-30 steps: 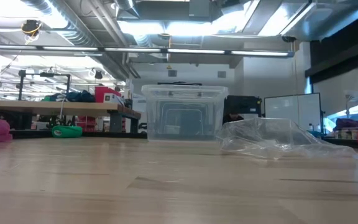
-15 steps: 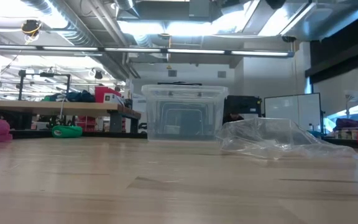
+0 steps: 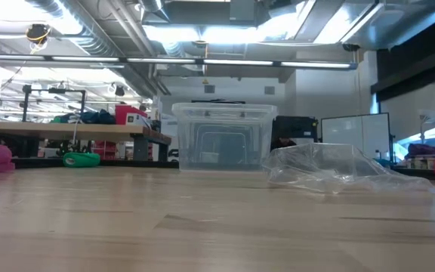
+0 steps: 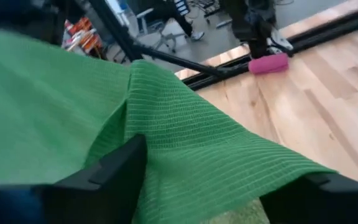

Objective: Roll bandage
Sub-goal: Roll the green bandage

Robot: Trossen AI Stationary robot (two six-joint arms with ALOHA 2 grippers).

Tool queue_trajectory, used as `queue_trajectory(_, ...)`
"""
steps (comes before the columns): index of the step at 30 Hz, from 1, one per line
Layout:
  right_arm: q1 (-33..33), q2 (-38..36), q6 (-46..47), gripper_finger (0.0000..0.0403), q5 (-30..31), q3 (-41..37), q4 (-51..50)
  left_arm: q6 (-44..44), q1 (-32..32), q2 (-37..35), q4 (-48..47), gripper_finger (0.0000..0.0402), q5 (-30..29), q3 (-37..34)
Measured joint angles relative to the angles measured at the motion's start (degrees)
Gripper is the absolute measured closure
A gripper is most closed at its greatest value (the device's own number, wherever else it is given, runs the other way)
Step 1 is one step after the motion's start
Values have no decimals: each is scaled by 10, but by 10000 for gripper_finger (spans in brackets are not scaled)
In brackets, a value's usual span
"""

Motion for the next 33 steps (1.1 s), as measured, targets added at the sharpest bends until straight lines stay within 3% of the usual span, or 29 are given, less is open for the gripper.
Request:
queue_trajectory(10,-24,-6,184,107,-61,0,-6,-138,3,0,-75,391,0,-54)
queue_trajectory(15,-30,-25,222,107,-70,0,6,-205,-1,-1,-92,391,0,-82)
queue_trajectory(22,-30,-50,209,107,-7,0,-6,-280,-4,0,-88,391,43,-111)
queue_trajectory(28,-30,-57,242,107,119,0,37,-298,0,0,-71,391,75,-111)
queue_trajectory(33,-28,-57,254,107,132,0,38,-305,4,0,-70,391,76,-111)
